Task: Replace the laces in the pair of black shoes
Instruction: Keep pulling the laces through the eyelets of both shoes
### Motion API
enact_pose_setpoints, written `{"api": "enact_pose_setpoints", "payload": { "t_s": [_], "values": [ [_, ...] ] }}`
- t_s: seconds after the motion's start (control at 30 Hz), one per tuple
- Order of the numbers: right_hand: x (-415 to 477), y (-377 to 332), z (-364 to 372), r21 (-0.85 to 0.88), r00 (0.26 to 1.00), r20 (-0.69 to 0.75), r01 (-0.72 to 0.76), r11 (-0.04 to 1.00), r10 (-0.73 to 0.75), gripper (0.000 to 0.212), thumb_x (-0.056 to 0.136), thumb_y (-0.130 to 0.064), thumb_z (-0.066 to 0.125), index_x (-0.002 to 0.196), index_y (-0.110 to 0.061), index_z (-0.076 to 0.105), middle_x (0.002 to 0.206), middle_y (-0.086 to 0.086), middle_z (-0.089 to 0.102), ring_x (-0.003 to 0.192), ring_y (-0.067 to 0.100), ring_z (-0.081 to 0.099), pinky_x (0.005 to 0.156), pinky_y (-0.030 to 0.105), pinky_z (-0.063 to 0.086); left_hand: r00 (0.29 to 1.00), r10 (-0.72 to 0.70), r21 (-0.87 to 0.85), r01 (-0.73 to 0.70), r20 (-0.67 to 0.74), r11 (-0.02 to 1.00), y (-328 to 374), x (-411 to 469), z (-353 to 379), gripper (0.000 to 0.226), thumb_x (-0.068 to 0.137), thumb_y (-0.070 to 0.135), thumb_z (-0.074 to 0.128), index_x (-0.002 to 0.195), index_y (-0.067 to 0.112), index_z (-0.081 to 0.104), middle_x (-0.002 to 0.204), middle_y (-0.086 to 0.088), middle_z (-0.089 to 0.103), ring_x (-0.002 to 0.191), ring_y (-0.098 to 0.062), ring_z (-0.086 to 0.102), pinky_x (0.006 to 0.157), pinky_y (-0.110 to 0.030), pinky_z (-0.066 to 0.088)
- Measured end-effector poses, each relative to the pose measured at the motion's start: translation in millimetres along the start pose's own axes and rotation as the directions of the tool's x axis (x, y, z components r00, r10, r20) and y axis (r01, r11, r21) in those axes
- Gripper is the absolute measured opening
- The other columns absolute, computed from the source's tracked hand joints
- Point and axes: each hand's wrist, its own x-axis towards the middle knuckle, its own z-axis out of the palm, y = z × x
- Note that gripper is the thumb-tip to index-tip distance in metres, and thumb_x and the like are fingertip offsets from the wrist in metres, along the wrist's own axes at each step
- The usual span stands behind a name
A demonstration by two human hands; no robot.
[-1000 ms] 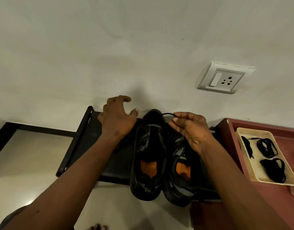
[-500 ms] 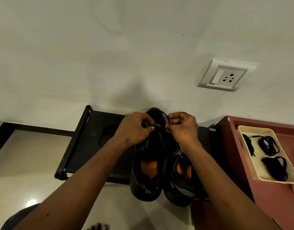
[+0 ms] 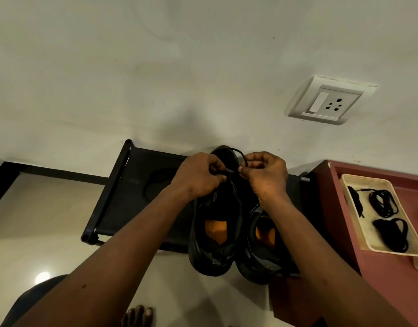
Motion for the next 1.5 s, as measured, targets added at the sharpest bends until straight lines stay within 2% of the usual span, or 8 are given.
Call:
{"api": "enact_pose_setpoints", "payload": {
  "t_s": [0.2, 0.3, 0.5, 0.7, 0.87, 1.0, 1.37, 1.5],
  "values": [
    [-1.3, 2.2, 1.9, 0.016, 1.000, -0.025, 0.019, 1.000, -0.019, 0.028, 0.078, 0.008, 0.083, 0.091, -0.014, 0.073, 0.081, 0.002, 0.073, 0.079, 0.015, 0.073, 0.080, 0.033, 0.064, 1.000, -0.006, -0.003, 0.006, -0.001, 1.000, -0.4, -0.8, 1.2, 0.021, 0.089, 0.029, 0.079, 0.110, 0.029, 0.074, 0.094, 0.015, 0.067, 0.093, -0.006, 0.064, 0.075, -0.018, 0.044],
    [-0.4, 3.3, 1.4, 0.007, 1.000, -0.012, 0.023, 1.000, -0.023, 0.027, 0.079, 0.008, 0.083, 0.092, -0.014, 0.073, 0.082, 0.002, 0.074, 0.080, 0.014, 0.074, 0.078, 0.030, 0.064, 1.000, -0.012, 0.003, 0.012, -0.009, 1.000, 0.8, -1.5, 1.8, 0.022, 0.089, 0.029, 0.079, 0.110, 0.029, 0.074, 0.095, 0.014, 0.066, 0.093, -0.007, 0.064, 0.081, -0.022, 0.049],
    [1.1, 6.0, -0.6, -0.058, 0.996, 0.038, 0.086, 0.995, -0.084, 0.030, 0.079, 0.009, 0.080, 0.087, -0.018, 0.072, 0.082, 0.001, 0.075, 0.072, 0.003, 0.071, 0.068, 0.015, 0.057, 0.999, -0.012, 0.046, 0.014, -0.033, 0.999, 5.8, -2.6, 5.9, 0.025, 0.088, 0.029, 0.080, 0.112, 0.028, 0.075, 0.110, 0.006, 0.071, 0.102, -0.012, 0.066, 0.087, -0.029, 0.053],
    [1.1, 3.0, -2.7, -0.090, 0.990, 0.107, 0.107, 0.990, -0.097, 0.030, 0.079, 0.011, 0.078, 0.090, -0.017, 0.072, 0.082, 0.001, 0.075, 0.074, 0.007, 0.071, 0.075, 0.027, 0.061, 0.999, -0.025, 0.043, 0.026, -0.030, 0.999, 6.1, -3.2, 5.4, 0.025, 0.087, 0.029, 0.080, 0.112, 0.028, 0.076, 0.115, 0.004, 0.072, 0.106, -0.015, 0.067, 0.095, -0.037, 0.056],
    [-1.3, 0.3, -3.8, -0.029, 0.988, 0.130, 0.084, 0.996, -0.080, 0.031, 0.080, 0.015, 0.077, 0.091, -0.014, 0.071, 0.082, 0.002, 0.073, 0.074, 0.008, 0.070, 0.076, 0.028, 0.062, 0.999, -0.026, 0.083, 0.029, -0.036, 0.996, 7.3, -2.9, 9.4, 0.023, 0.086, 0.026, 0.078, 0.109, 0.029, 0.076, 0.118, 0.002, 0.070, 0.106, -0.017, 0.067, 0.094, -0.039, 0.057],
    [-2.0, 0.4, -3.4, -0.068, 0.985, 0.137, 0.118, 0.991, -0.108, 0.027, 0.081, 0.014, 0.076, 0.096, -0.008, 0.073, 0.084, 0.003, 0.073, 0.071, 0.001, 0.068, 0.073, 0.021, 0.061, 0.998, -0.028, 0.099, 0.033, -0.050, 0.995, 7.8, -3.0, 11.9, 0.020, 0.086, 0.026, 0.079, 0.105, 0.030, 0.076, 0.116, 0.004, 0.070, 0.103, -0.016, 0.067, 0.090, -0.039, 0.059],
    [-0.8, 2.1, -5.7, -0.091, 0.988, 0.131, 0.097, 0.991, -0.085, 0.025, 0.082, 0.012, 0.077, 0.099, -0.006, 0.074, 0.085, 0.003, 0.074, 0.076, 0.009, 0.069, 0.077, 0.025, 0.061, 0.998, -0.029, 0.070, 0.032, -0.047, 0.997, 7.0, -3.7, 13.7, 0.018, 0.088, 0.034, 0.080, 0.106, 0.032, 0.079, 0.115, 0.009, 0.073, 0.105, -0.013, 0.067, 0.092, -0.039, 0.058],
    [0.7, 2.1, -7.4, -0.056, 0.993, 0.118, 0.034, 0.998, -0.027, 0.028, 0.081, 0.013, 0.076, 0.097, -0.010, 0.073, 0.085, 0.003, 0.074, 0.081, 0.014, 0.071, 0.081, 0.032, 0.062, 0.999, -0.032, 0.061, 0.034, -0.032, 0.998, 7.1, -4.3, 14.1, 0.020, 0.089, 0.035, 0.080, 0.109, 0.032, 0.078, 0.117, 0.011, 0.073, 0.108, -0.012, 0.067, 0.095, -0.040, 0.057]
  ]
}}
